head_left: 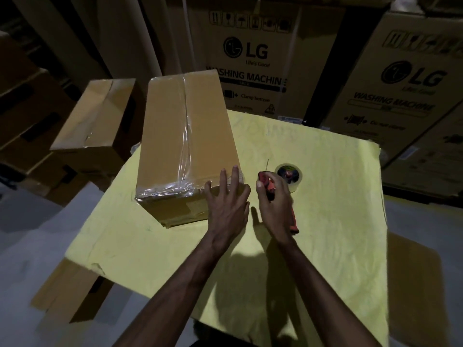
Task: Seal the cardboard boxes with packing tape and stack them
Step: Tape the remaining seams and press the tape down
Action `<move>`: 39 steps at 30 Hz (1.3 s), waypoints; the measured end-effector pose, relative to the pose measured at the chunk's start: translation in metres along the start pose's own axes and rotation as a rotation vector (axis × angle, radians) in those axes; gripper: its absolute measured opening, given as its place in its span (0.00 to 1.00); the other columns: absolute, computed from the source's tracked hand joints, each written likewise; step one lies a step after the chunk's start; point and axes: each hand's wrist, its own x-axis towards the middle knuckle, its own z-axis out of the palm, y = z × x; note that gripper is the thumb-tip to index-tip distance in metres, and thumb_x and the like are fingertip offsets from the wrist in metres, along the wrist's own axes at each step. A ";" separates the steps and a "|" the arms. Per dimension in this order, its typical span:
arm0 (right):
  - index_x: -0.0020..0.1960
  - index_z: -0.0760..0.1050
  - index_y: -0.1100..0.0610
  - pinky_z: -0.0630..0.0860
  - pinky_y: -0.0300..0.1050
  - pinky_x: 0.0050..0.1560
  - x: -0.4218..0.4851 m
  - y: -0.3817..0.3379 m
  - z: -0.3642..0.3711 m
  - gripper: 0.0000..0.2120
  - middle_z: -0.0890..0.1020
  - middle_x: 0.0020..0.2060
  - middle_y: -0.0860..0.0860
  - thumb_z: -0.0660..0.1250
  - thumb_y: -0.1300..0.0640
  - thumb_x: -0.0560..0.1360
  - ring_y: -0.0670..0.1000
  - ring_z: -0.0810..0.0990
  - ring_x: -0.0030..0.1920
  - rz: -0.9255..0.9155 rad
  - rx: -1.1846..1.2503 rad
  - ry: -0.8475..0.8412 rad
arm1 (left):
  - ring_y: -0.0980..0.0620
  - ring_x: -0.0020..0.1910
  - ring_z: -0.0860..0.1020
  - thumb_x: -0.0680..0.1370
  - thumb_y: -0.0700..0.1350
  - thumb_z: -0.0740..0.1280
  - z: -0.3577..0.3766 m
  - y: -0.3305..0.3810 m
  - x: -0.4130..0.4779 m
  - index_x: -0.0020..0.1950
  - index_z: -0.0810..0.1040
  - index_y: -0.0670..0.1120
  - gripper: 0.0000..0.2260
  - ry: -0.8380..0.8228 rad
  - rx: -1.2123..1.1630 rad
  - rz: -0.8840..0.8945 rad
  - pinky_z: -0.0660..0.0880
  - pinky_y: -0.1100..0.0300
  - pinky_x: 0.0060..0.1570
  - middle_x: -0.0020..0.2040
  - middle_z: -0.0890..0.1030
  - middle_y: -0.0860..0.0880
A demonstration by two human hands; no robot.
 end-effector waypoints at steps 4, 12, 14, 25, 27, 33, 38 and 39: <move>0.79 0.66 0.50 0.64 0.40 0.75 -0.007 -0.024 0.026 0.27 0.69 0.77 0.44 0.55 0.41 0.83 0.39 0.66 0.76 0.087 0.221 -0.250 | 0.40 0.80 0.63 0.73 0.55 0.76 -0.022 -0.006 -0.008 0.76 0.70 0.51 0.34 0.068 -0.169 -0.014 0.60 0.32 0.72 0.82 0.62 0.42; 0.83 0.53 0.44 0.56 0.40 0.72 -0.026 -0.039 0.055 0.27 0.59 0.81 0.43 0.51 0.41 0.86 0.38 0.59 0.75 0.229 0.331 -0.245 | 0.50 0.78 0.67 0.85 0.58 0.60 -0.044 -0.116 -0.068 0.78 0.70 0.47 0.24 0.557 -0.759 -0.920 0.64 0.51 0.75 0.78 0.70 0.48; 0.83 0.56 0.44 0.57 0.40 0.72 -0.029 -0.034 0.060 0.25 0.61 0.81 0.44 0.51 0.43 0.86 0.38 0.60 0.74 0.235 0.317 -0.229 | 0.47 0.75 0.71 0.87 0.57 0.57 -0.041 -0.138 -0.071 0.78 0.71 0.48 0.23 0.456 -1.012 -1.043 0.68 0.56 0.70 0.76 0.74 0.47; 0.76 0.66 0.43 0.66 0.35 0.67 -0.047 -0.025 0.068 0.21 0.74 0.69 0.42 0.50 0.41 0.86 0.30 0.73 0.64 0.332 0.344 -0.262 | 0.54 0.74 0.68 0.87 0.59 0.51 -0.025 -0.149 -0.087 0.81 0.68 0.51 0.24 0.353 -1.316 -1.124 0.64 0.56 0.72 0.77 0.71 0.50; 0.77 0.68 0.45 0.64 0.40 0.71 -0.038 -0.025 0.058 0.22 0.73 0.71 0.41 0.51 0.41 0.85 0.34 0.71 0.69 0.260 0.271 -0.187 | 0.48 0.72 0.74 0.87 0.59 0.54 -0.020 -0.169 -0.091 0.76 0.74 0.49 0.23 0.313 -1.337 -1.096 0.70 0.53 0.70 0.72 0.78 0.46; 0.62 0.84 0.52 0.76 0.52 0.63 0.005 -0.039 0.032 0.16 0.85 0.59 0.47 0.64 0.46 0.82 0.47 0.79 0.63 -0.281 -0.185 -0.140 | 0.58 0.67 0.78 0.85 0.47 0.66 -0.047 -0.200 -0.080 0.70 0.80 0.48 0.14 0.356 -1.054 -0.592 0.75 0.66 0.64 0.67 0.81 0.52; 0.54 0.86 0.45 0.76 0.54 0.53 0.021 -0.061 0.057 0.10 0.82 0.45 0.39 0.71 0.42 0.77 0.45 0.78 0.50 -0.440 -0.342 -0.467 | 0.51 0.53 0.80 0.80 0.52 0.71 -0.056 -0.182 -0.049 0.55 0.88 0.53 0.08 0.187 -0.584 -0.085 0.73 0.51 0.57 0.56 0.87 0.55; 0.53 0.86 0.43 0.75 0.55 0.53 0.022 -0.063 0.062 0.10 0.80 0.44 0.37 0.72 0.41 0.76 0.45 0.77 0.49 -0.448 -0.350 -0.470 | 0.50 0.52 0.79 0.80 0.53 0.72 -0.056 -0.174 -0.045 0.54 0.88 0.53 0.08 0.177 -0.528 -0.054 0.72 0.51 0.54 0.55 0.87 0.54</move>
